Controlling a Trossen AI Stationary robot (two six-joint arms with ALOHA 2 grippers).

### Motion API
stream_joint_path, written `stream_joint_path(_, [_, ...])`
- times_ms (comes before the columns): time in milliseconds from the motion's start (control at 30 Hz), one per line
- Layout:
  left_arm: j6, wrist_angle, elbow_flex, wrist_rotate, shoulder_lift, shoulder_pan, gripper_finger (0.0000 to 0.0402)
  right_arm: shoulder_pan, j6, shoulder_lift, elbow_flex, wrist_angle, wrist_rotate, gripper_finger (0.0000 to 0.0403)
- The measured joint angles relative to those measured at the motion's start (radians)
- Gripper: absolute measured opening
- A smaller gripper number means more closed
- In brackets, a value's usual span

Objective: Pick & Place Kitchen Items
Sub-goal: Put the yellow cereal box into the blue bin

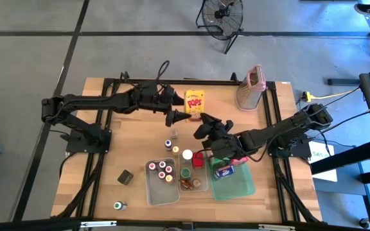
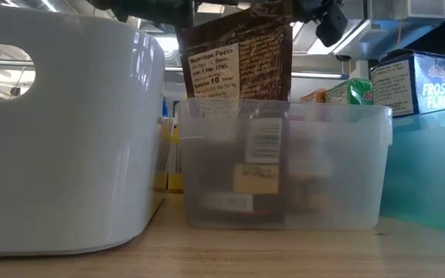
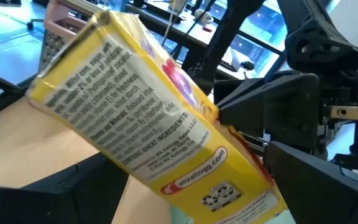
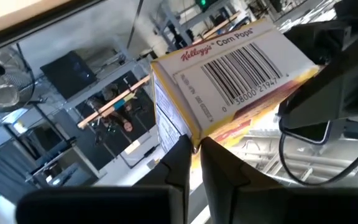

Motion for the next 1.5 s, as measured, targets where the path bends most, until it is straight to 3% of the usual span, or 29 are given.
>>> stream_joint_path(467, [0.084, 0.007, 0.000, -0.008, 0.000, -0.030, 0.0365, 0.000, -0.003, 0.000, 0.000, 0.013, -0.035, 0.0034])
stream_joint_path(800, [0.178, 0.021, 0.000, -0.109, 0.001, -0.075, 0.0365, 0.000, -0.003, 0.000, 0.000, 0.012, -0.038, 0.0034])
stream_joint_path(1100, [0.211, 0.038, 0.000, -0.130, 0.001, -0.098, 0.0363, 0.000, -0.003, 0.000, 0.000, 0.012, -0.039, 0.0034])
stream_joint_path(1500, [0.210, 0.039, 0.000, -0.127, 0.001, -0.098, 0.0295, 0.000, 0.015, 0.000, 0.000, 0.011, -0.097, 0.0034])
